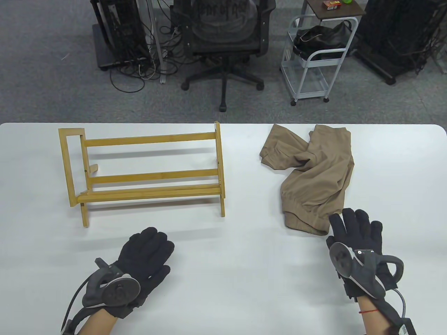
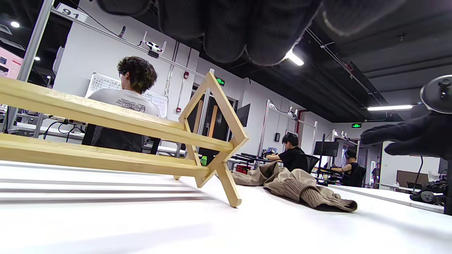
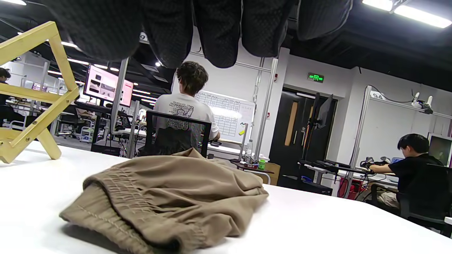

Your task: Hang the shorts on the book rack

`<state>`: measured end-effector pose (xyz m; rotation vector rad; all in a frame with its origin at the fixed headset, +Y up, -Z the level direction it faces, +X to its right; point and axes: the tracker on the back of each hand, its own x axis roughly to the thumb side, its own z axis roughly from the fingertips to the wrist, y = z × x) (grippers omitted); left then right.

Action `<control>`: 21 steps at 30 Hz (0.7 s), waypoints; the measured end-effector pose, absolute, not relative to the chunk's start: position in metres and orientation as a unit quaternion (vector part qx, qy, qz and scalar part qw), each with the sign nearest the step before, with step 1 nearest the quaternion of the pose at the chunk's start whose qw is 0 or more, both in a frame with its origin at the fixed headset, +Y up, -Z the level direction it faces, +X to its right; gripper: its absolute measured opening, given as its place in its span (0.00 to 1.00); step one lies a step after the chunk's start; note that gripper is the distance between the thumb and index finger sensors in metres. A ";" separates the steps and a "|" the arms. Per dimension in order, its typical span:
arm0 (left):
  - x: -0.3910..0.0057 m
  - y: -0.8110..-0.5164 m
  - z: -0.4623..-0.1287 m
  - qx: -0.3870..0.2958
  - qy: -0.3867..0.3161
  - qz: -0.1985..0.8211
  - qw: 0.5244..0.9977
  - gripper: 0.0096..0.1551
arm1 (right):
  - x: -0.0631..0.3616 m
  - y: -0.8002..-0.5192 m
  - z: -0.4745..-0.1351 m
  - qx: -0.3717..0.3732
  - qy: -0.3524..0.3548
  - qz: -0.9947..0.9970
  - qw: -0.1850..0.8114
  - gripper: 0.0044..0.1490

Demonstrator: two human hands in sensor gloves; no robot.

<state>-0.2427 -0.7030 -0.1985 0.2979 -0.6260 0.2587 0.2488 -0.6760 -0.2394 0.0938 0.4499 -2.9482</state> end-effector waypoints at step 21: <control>-0.246 -0.701 -0.205 0.150 -0.304 0.131 0.931 0.35 | 0.195 -0.726 -0.337 0.082 -0.043 -0.995 0.023 0.44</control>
